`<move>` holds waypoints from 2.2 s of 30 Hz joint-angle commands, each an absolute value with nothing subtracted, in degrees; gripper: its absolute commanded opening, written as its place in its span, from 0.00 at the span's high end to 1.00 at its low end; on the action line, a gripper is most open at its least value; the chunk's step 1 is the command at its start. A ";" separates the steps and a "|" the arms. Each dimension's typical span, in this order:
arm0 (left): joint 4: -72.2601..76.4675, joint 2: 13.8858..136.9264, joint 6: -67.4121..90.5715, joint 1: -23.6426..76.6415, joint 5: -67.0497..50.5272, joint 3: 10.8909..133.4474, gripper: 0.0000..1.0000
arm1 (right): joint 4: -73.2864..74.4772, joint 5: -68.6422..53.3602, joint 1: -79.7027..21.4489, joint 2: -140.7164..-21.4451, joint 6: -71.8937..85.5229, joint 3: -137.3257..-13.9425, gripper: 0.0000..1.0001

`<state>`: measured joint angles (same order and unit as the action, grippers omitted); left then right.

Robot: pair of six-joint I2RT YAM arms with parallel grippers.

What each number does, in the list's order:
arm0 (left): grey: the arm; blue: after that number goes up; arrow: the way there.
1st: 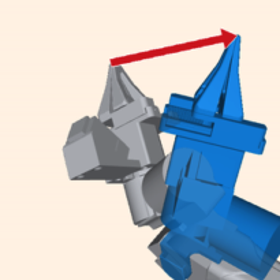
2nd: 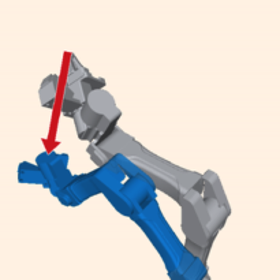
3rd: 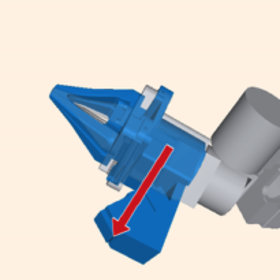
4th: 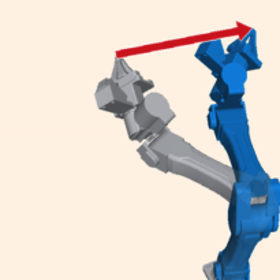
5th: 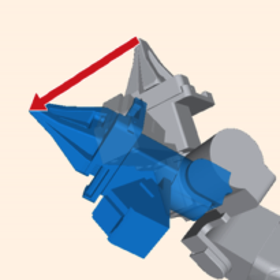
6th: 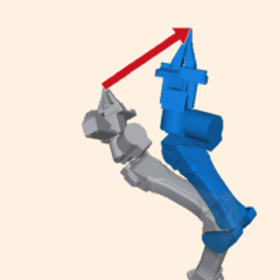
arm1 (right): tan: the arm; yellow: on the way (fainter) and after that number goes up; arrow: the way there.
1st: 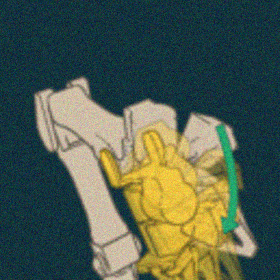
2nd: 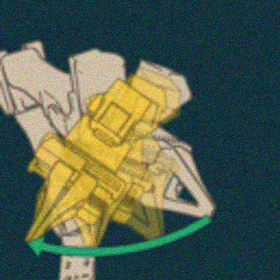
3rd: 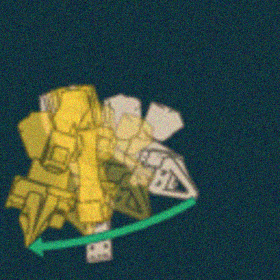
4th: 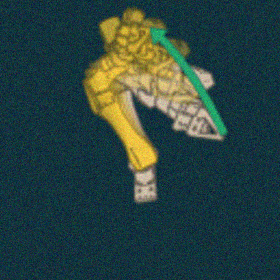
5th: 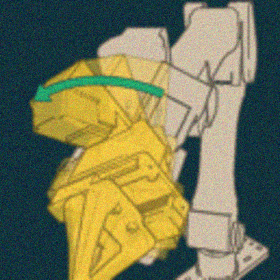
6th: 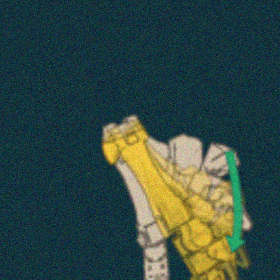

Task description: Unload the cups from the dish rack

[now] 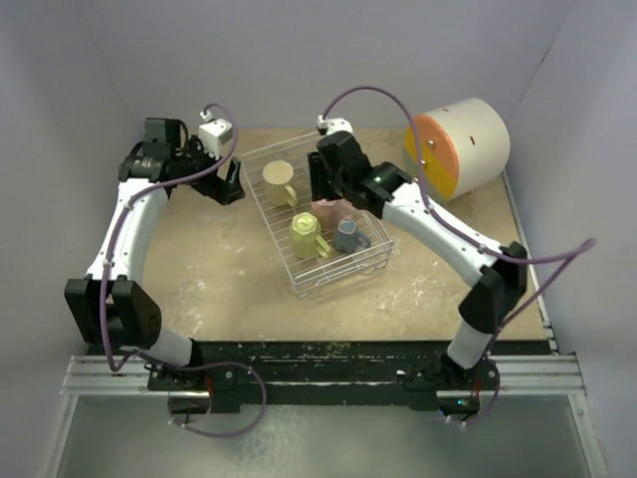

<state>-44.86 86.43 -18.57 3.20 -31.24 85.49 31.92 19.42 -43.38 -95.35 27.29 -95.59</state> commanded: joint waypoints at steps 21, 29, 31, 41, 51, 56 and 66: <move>-53.50 82.50 -24.61 -14.86 -44.64 85.14 0.01 | 36.94 8.45 -43.34 -129.73 5.65 -131.22 0.57; -54.30 82.97 -24.51 -14.99 -46.15 85.39 0.00 | 36.86 11.45 -43.25 -133.69 3.98 -132.27 0.56; -54.35 82.97 -24.52 -14.94 -46.67 85.20 0.00 | 36.19 12.52 -43.25 -134.18 3.60 -131.96 0.54; -55.47 82.90 -24.80 -15.05 -48.21 84.83 0.00 | 30.74 16.30 -43.31 -135.32 0.44 -130.60 0.55; -56.37 81.94 -25.65 -15.12 -48.17 85.01 0.01 | 23.70 14.12 -43.25 -133.56 0.57 -126.74 0.92; -56.69 81.58 -25.75 -15.27 -48.29 85.16 0.00 | 20.52 12.48 -43.24 -131.29 2.58 -122.63 1.00; -56.76 80.98 -25.59 -15.28 -49.09 84.00 0.01 | 4.45 11.84 -43.08 -116.45 12.37 -106.49 1.00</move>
